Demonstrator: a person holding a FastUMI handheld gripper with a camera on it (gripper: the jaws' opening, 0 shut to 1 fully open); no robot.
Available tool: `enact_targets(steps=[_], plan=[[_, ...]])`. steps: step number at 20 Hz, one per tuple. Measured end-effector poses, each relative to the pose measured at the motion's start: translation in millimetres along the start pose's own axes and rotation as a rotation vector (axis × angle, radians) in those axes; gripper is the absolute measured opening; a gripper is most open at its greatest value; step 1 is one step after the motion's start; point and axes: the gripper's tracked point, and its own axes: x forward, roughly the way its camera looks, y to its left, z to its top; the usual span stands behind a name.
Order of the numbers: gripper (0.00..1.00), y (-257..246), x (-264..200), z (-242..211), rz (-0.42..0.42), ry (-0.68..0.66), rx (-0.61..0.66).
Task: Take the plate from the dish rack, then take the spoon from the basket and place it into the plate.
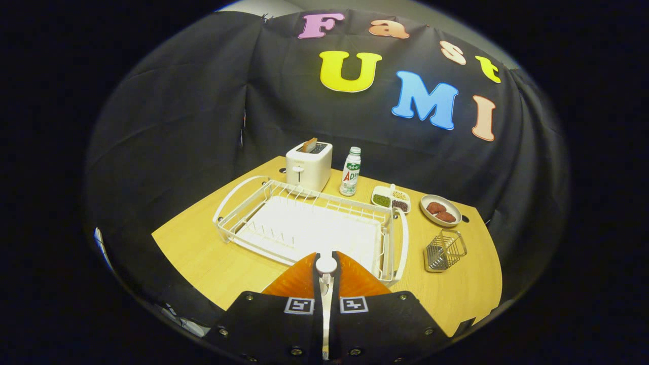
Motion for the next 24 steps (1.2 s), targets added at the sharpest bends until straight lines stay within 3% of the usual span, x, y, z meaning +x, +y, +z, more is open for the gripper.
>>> enact_targets(steps=[12,19,24], plan=[[0.04,21,-38,-67,0.084,0.117,-0.019],[0.09,30,-28,-70,0.124,0.166,-0.028],[0.13,14,-21,-57,0.088,0.135,-0.009]])
